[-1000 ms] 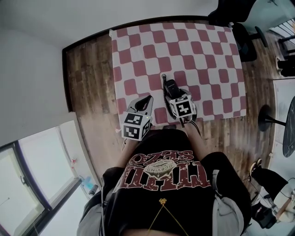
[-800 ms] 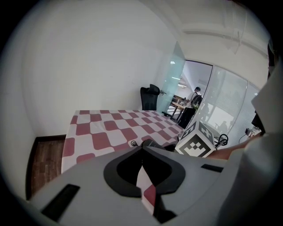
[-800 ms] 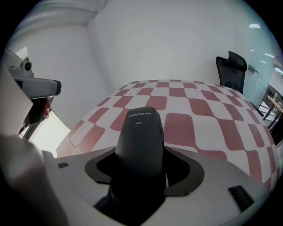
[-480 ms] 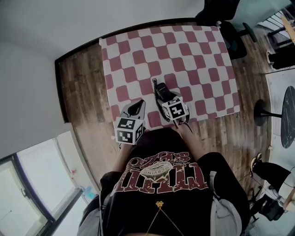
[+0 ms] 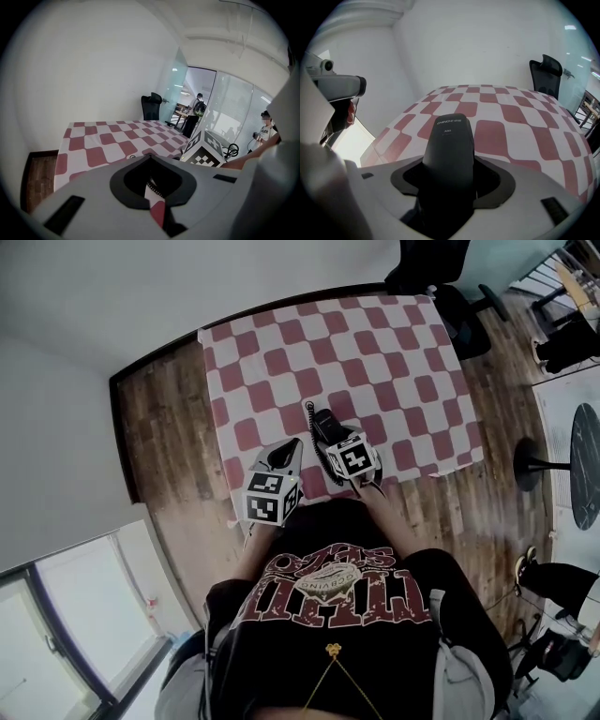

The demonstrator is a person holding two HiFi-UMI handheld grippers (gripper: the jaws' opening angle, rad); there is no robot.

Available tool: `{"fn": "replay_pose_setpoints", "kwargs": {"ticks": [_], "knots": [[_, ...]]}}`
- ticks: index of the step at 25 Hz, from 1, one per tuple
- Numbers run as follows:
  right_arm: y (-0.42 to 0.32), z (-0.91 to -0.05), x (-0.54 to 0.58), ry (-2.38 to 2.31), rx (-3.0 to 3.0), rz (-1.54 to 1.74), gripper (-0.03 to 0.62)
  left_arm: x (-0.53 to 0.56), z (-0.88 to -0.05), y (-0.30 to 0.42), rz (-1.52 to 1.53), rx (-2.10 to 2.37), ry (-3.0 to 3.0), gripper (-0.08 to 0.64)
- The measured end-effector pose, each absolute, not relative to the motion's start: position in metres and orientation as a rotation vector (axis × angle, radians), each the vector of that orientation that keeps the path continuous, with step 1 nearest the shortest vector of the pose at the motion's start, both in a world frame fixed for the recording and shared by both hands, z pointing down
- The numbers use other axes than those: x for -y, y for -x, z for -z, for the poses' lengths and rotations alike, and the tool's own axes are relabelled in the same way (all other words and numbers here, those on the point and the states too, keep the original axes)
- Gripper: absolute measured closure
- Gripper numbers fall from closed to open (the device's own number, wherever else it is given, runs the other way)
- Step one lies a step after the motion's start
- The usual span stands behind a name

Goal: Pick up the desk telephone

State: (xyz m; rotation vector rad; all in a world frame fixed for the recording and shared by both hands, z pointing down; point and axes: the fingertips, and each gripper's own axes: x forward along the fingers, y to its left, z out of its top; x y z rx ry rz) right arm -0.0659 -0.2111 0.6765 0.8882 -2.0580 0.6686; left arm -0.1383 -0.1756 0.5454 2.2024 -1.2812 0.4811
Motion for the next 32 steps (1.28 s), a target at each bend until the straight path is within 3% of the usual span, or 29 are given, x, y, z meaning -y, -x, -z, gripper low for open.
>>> {"fn": "replay_pose_setpoints", "kwargs": {"ticks": [32], "knots": [[0.052,-0.660,0.199,-0.928,2.039,-0.720,0.304,0.171,-0.547,0.123,-0.538,1.203,-2.275,0.552]]}}
